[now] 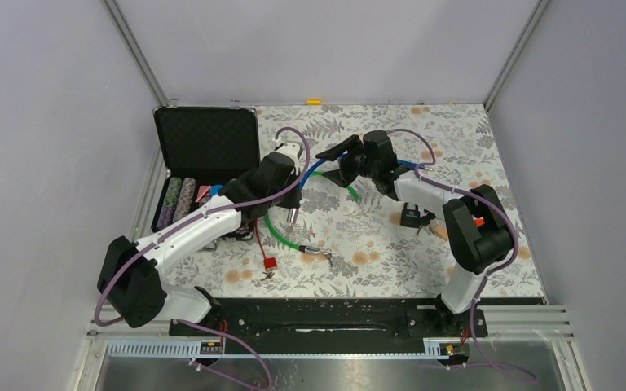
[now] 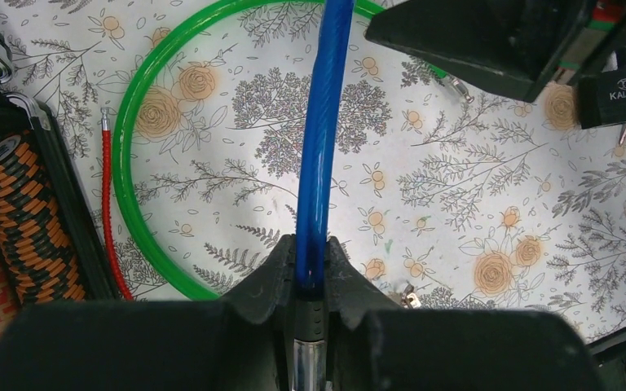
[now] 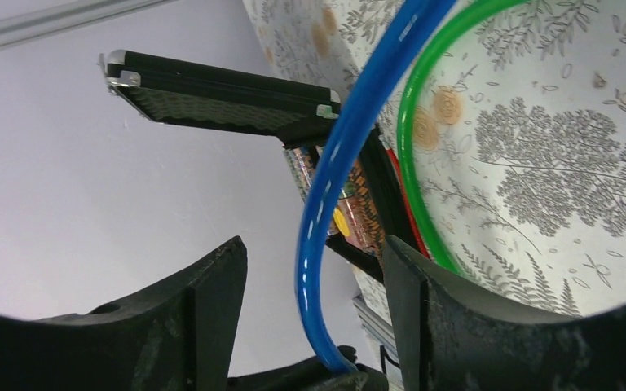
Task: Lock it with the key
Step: Pick up the lock from the center of the board.
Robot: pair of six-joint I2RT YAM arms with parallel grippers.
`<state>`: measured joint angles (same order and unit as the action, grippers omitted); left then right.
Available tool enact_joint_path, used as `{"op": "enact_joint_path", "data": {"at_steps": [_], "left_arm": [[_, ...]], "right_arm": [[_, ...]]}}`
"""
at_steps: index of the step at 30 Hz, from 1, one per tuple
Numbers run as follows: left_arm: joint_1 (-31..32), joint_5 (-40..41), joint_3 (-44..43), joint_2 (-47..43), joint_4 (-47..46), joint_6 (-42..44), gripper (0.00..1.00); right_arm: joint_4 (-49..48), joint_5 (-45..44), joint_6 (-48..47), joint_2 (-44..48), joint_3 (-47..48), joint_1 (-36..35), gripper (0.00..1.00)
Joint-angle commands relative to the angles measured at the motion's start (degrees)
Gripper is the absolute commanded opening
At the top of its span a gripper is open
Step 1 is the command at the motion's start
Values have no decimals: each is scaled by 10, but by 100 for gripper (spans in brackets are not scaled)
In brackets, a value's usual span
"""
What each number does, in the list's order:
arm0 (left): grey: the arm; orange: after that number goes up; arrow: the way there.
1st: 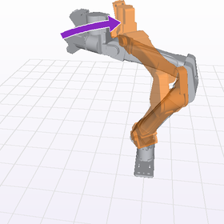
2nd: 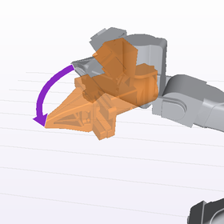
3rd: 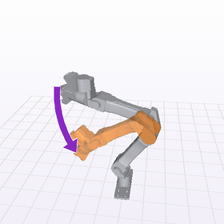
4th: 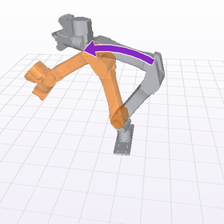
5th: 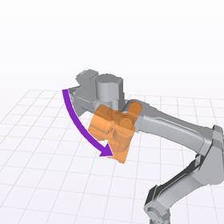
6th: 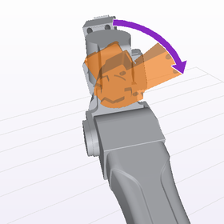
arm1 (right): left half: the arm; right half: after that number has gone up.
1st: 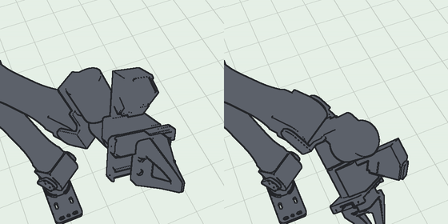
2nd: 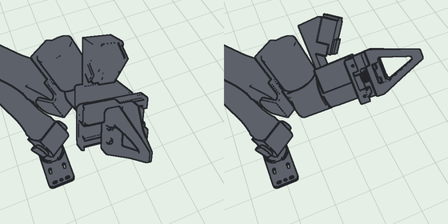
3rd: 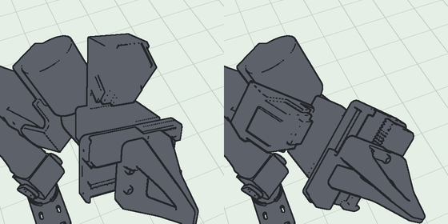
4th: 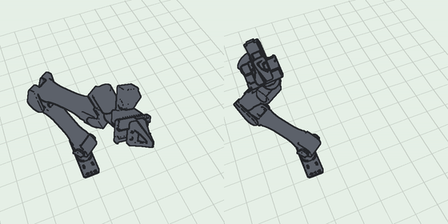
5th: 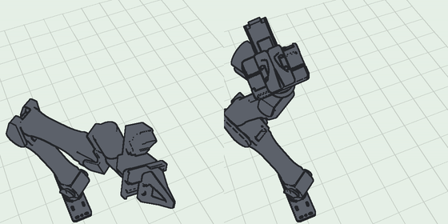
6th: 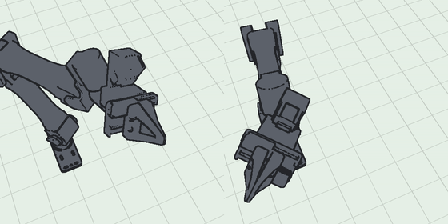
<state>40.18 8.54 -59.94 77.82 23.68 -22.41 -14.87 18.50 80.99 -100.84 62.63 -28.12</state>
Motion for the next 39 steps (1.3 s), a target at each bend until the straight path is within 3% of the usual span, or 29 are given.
{"op": "enact_joint_path", "data": {"at_steps": [1, 6, 14, 18, 19, 22, 31, 36, 39], "left_arm": [[1, -15, -3, -36, -42, 10, 0], [1, -26, -5, -46, -46, 13, 0], [0, -50, 1, -58, -59, 14, 0], [0, -54, 8, -63, -70, 15, 0], [0, -54, 10, -62, -75, 15, 0], [0, -55, 13, -57, -93, 20, 4], [0, -47, -19, -9, -164, 45, 63], [0, -66, -36, 5, -185, 44, 67], [1, -71, -38, 7, -183, 39, 59]], "right_arm": [[-33, -1, 34, -20, 32, -4, 67], [-40, 17, 44, -32, 44, -3, 61], [-66, 38, 54, -36, 60, -4, 27], [-52, 27, 29, -6, 62, -4, 2], [-45, 22, 23, 5, 60, -4, 0], [-24, -1, 0, 43, 50, -7, 0], [71, -89, -83, 162, 26, -18, 0], [112, -107, -110, 175, 43, -18, 0], [124, -118, -111, 178, 46, -18, 0]]}}
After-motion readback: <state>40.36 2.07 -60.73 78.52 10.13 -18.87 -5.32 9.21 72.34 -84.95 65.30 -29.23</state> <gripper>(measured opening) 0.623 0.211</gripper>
